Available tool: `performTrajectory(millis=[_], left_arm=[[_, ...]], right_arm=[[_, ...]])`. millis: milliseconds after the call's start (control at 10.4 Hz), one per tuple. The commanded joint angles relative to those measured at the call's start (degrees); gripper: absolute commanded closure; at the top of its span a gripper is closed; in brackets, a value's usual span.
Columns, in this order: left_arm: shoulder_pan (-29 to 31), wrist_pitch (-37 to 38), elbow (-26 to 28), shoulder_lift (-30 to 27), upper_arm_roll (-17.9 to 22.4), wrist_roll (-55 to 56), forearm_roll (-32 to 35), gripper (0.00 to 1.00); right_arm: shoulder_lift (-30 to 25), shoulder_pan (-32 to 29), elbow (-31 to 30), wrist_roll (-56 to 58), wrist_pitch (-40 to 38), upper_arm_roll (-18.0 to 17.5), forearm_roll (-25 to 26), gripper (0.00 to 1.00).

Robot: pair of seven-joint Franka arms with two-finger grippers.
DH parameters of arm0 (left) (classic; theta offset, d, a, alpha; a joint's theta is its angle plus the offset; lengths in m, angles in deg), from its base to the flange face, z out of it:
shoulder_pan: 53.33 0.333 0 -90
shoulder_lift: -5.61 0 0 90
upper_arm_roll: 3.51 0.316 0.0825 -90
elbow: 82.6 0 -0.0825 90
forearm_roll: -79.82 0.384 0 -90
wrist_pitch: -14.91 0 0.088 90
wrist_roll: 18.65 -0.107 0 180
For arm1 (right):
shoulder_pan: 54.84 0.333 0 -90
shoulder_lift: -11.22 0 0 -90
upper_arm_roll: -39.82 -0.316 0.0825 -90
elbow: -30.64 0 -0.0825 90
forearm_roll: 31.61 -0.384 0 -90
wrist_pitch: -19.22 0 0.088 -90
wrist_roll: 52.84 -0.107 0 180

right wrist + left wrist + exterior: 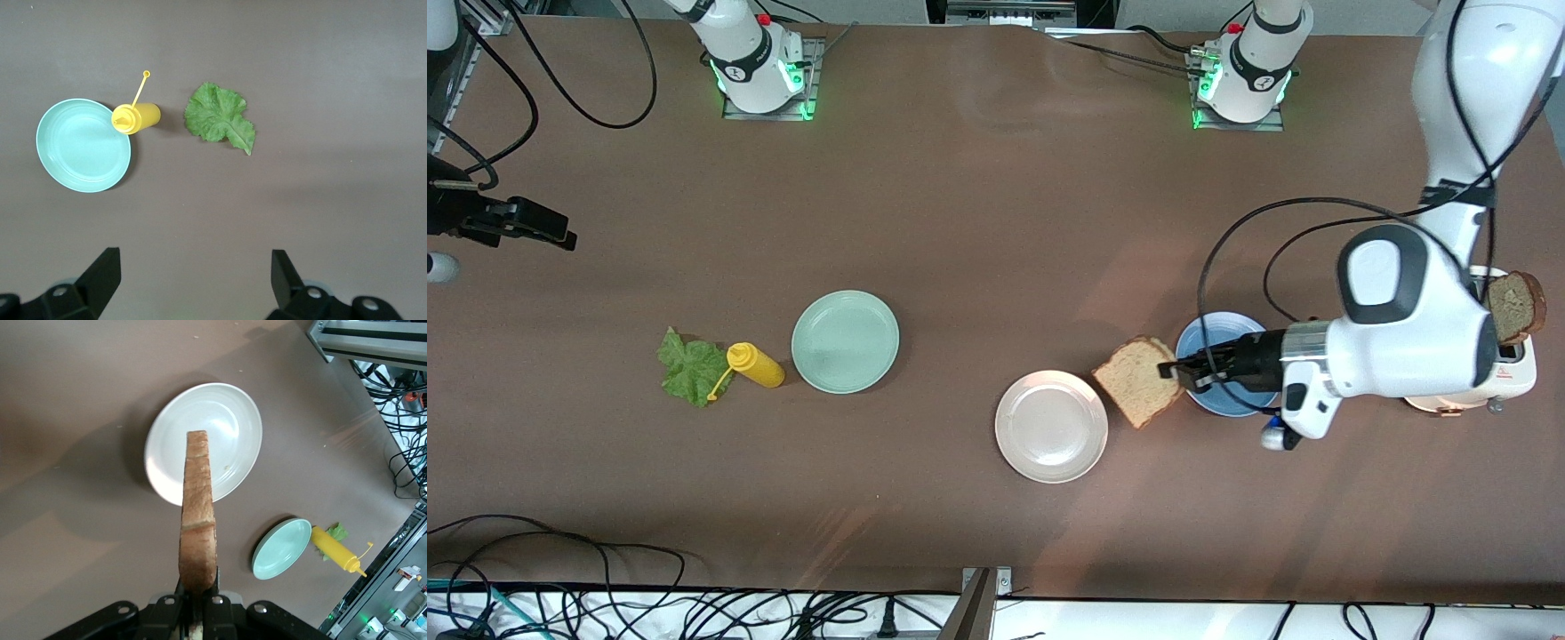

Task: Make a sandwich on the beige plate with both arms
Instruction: 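Lift the bread slice with the left gripper toward the beige plate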

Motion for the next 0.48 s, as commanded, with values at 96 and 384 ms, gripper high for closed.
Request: performTrajectory(millis=[96,384], left_arm=[[-5.77,-7.62,-1.46,3.68,0.79,1.12,-1.74,1.00],[-8.41,-15.89,-1.46,7.28,0.88,0.33,-1.48,1.00]], right_arm=[[0.25,-0.17,0.89,0.62,-0.31,-0.03,0.47,0.00],[0.25,-0.26,0.89,0.62,-0.31,-0.03,0.47,0.00]])
